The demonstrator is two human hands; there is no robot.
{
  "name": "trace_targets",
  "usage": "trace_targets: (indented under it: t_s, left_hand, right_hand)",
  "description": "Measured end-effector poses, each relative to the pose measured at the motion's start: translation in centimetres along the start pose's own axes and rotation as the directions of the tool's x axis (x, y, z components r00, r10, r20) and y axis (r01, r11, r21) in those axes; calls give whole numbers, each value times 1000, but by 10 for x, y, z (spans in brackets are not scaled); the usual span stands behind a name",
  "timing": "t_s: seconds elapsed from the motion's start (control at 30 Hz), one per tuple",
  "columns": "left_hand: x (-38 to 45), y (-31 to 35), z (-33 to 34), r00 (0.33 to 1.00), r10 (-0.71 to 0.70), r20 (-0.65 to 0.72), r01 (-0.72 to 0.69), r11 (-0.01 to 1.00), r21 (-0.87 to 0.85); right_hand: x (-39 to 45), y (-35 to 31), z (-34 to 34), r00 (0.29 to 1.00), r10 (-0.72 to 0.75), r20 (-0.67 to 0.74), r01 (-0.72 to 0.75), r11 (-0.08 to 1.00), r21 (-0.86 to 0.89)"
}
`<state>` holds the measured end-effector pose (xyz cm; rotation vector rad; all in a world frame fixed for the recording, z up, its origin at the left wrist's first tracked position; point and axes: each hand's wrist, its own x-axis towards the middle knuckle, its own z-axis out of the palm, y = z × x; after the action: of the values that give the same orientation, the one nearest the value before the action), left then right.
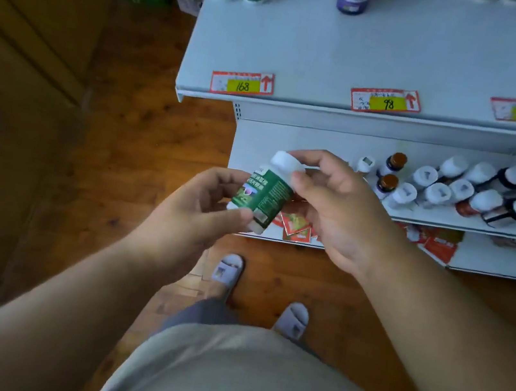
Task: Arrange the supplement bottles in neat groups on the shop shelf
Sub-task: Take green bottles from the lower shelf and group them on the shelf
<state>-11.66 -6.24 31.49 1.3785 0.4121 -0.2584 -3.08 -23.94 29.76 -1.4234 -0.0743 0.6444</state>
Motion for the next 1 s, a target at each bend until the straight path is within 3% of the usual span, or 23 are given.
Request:
trace_targets:
  t_s: [0.1, 0.23, 0.33, 0.47, 0.53, 0.7, 0.8, 1.0]
  left_hand:
    - [-12, 25, -2, 993, 95, -70, -98, 995, -32]
    - [-9, 54, -2, 950, 259, -176, -222, 954, 203]
    - [5, 72, -15, 930, 331, -160, -276, 916, 292]
    - [37, 101, -50, 939, 339, -55, -314, 913, 260]
    - [60, 117, -70, 932, 361, -42, -324, 878, 352]
    - [132, 141, -107, 895, 446, -18, -349, 724, 595]
    - [168, 143, -121, 886, 464, 1, -344, 656, 672]
    - [218, 132, -136, 866, 490, -100, -286, 650, 704]
  right_hand:
    - [-4, -36, 15, 997, -74, 7, 75, 994, -76]
    - [8, -72, 39, 979, -203, 12, 200, 955, -221]
    - [31, -90, 52, 960, -279, 38, 279, 930, -240]
    - [70, -119, 63, 951, -297, 83, 307, 937, -166]
    - [94, -129, 70, 949, -299, 103, 315, 923, -221]
    - [155, -147, 89, 920, -393, 18, 286, 638, -715]
    - [185, -143, 99, 891, -452, -30, 238, 523, -819]
    - [233, -133, 111, 874, -483, 44, 193, 263, -945]
